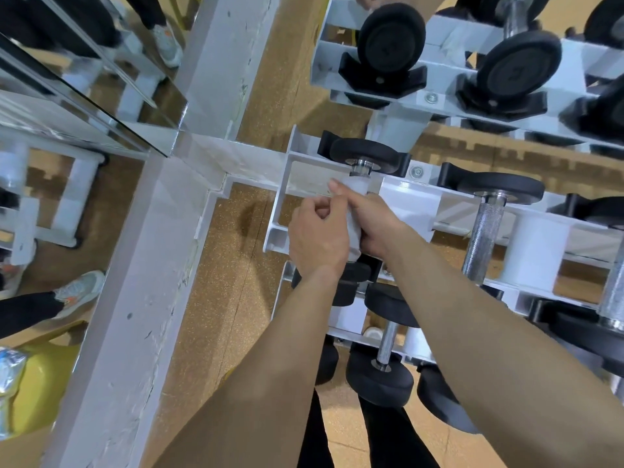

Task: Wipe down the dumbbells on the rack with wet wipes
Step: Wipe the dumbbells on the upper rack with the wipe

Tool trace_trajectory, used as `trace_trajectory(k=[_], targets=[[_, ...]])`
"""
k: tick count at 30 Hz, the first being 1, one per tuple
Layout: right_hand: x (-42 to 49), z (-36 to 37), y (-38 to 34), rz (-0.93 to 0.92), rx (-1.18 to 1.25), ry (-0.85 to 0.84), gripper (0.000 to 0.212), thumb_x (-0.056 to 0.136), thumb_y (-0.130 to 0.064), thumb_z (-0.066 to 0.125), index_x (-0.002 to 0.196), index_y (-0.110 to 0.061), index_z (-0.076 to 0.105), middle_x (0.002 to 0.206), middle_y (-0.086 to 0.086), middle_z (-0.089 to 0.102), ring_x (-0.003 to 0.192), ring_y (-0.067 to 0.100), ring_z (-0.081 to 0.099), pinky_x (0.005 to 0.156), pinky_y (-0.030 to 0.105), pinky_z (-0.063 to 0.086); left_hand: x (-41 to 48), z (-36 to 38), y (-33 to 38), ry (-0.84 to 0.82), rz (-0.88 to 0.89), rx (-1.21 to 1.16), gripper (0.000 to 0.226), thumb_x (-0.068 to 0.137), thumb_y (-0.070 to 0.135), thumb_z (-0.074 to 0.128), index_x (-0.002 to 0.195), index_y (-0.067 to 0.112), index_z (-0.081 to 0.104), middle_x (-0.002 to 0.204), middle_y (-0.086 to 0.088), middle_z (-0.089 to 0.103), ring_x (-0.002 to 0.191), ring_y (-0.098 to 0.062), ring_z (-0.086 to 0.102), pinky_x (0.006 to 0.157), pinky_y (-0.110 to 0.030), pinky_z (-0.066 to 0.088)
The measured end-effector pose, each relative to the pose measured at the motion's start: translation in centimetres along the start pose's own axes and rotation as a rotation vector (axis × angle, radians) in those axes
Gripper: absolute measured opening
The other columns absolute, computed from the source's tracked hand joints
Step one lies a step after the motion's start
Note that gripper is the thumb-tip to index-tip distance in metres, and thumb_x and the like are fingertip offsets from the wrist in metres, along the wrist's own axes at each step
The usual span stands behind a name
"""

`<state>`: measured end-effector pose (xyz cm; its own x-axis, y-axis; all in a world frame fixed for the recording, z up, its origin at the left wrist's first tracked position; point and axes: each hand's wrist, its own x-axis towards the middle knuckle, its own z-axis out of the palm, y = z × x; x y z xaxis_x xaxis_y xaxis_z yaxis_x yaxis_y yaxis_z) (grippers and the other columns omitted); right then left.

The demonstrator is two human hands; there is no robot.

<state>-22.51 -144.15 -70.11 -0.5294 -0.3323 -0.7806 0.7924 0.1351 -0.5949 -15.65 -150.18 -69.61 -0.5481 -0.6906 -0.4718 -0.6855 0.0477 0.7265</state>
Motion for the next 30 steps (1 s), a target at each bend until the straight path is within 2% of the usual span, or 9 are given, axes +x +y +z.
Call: trace_trajectory(k=[4, 6, 9, 12, 15, 17, 21, 24, 30], targets=[[-1.2, 0.4, 0.6, -0.031, -0.240, 0.151, 0.046, 0.079, -0.049, 0.080, 0.102, -0.010, 0.074, 0.100, 0.016, 0.077, 0.099, 0.036, 0.073, 0.092, 0.055, 0.058, 0.4, -0.5, -0.6, -0.120, -0.015, -0.067, 0.040, 0.090, 0.064, 0.053, 0.107, 0.029, 0.064, 0.114, 0.009, 0.065, 0.103, -0.010, 0.062, 0.089, -0.035, 0.050], [-2.0, 0.0, 0.8, -0.020, -0.050, 0.111, 0.039, 0.088, -0.038, 0.076, 0.112, -0.008, 0.071, 0.105, 0.016, 0.076, 0.099, 0.032, 0.074, 0.089, 0.049, 0.060, 0.8, -1.0, -0.3, -0.226, -0.035, -0.124, 0.046, 0.090, 0.066, 0.055, 0.112, 0.026, 0.066, 0.115, 0.008, 0.066, 0.104, -0.009, 0.062, 0.084, -0.028, 0.047], [-3.7, -0.6, 0.9, 0.029, 0.315, 0.106, 0.031, 0.099, -0.031, 0.062, 0.119, -0.008, 0.068, 0.108, 0.010, 0.075, 0.093, 0.023, 0.073, 0.078, 0.035, 0.060, 1.9, -1.4, -0.2, -0.287, -0.079, -0.178, 0.037, 0.090, 0.054, 0.064, 0.104, 0.021, 0.072, 0.104, 0.004, 0.073, 0.099, -0.016, 0.067, 0.087, -0.032, 0.053], [-4.6, -0.5, 1.8, -0.036, 0.430, 0.209, 0.024, 0.101, -0.020, 0.051, 0.112, -0.008, 0.068, 0.103, 0.006, 0.073, 0.089, 0.021, 0.069, 0.073, 0.031, 0.056, 3.0, -1.6, -0.2, -0.192, -0.055, -0.073, 0.011, 0.097, 0.027, 0.064, 0.088, 0.022, 0.066, 0.090, 0.003, 0.068, 0.091, -0.018, 0.063, 0.084, -0.032, 0.052], [-4.9, -0.2, 2.5, -0.151, 0.413, 0.310, 0.025, 0.099, -0.008, 0.050, 0.113, -0.001, 0.070, 0.091, 0.002, 0.078, 0.083, 0.019, 0.075, 0.069, 0.027, 0.059, 4.4, -1.6, 0.4, -0.061, 0.036, 0.058, 0.009, 0.100, 0.028, 0.058, 0.100, 0.020, 0.062, 0.097, 0.001, 0.067, 0.093, -0.021, 0.065, 0.085, -0.036, 0.054], [-4.9, -0.1, 2.8, -0.212, 0.355, 0.381, 0.023, 0.098, -0.004, 0.049, 0.103, -0.007, 0.071, 0.083, -0.002, 0.077, 0.076, 0.011, 0.075, 0.066, 0.023, 0.058, 5.3, -1.4, 1.1, -0.022, 0.136, 0.130, 0.009, 0.102, 0.027, 0.056, 0.103, 0.019, 0.060, 0.098, 0.002, 0.064, 0.090, -0.018, 0.061, 0.078, -0.031, 0.046], [-4.3, 0.3, 3.8, -0.288, 0.116, 0.495, 0.026, 0.097, -0.008, 0.048, 0.110, -0.021, 0.066, 0.101, -0.006, 0.072, 0.085, 0.006, 0.069, 0.077, 0.027, 0.057, 6.1, -0.2, 1.6, 0.005, 0.194, 0.313, 0.019, 0.104, 0.025, 0.049, 0.117, 0.019, 0.061, 0.101, -0.001, 0.064, 0.093, -0.023, 0.061, 0.075, -0.032, 0.045], [-3.8, 0.8, 4.6, -0.248, -0.051, 0.453, 0.034, 0.095, -0.015, 0.049, 0.126, -0.026, 0.060, 0.116, -0.010, 0.067, 0.106, 0.012, 0.064, 0.095, 0.035, 0.052, 6.0, 0.4, 1.8, 0.057, 0.203, 0.443, 0.023, 0.105, 0.021, 0.044, 0.121, 0.020, 0.060, 0.110, -0.006, 0.068, 0.090, -0.023, 0.056, 0.073, -0.036, 0.045], [-3.5, 0.2, 4.6, -0.233, -0.120, 0.286, 0.041, 0.097, -0.015, 0.049, 0.136, -0.029, 0.051, 0.113, -0.021, 0.061, 0.101, -0.005, 0.058, 0.079, 0.017, 0.043, 7.3, -1.5, 1.0, 0.277, 0.186, 0.345, 0.018, 0.107, 0.023, 0.041, 0.112, 0.015, 0.057, 0.094, -0.005, 0.064, 0.090, -0.032, 0.063, 0.069, -0.037, 0.043]])
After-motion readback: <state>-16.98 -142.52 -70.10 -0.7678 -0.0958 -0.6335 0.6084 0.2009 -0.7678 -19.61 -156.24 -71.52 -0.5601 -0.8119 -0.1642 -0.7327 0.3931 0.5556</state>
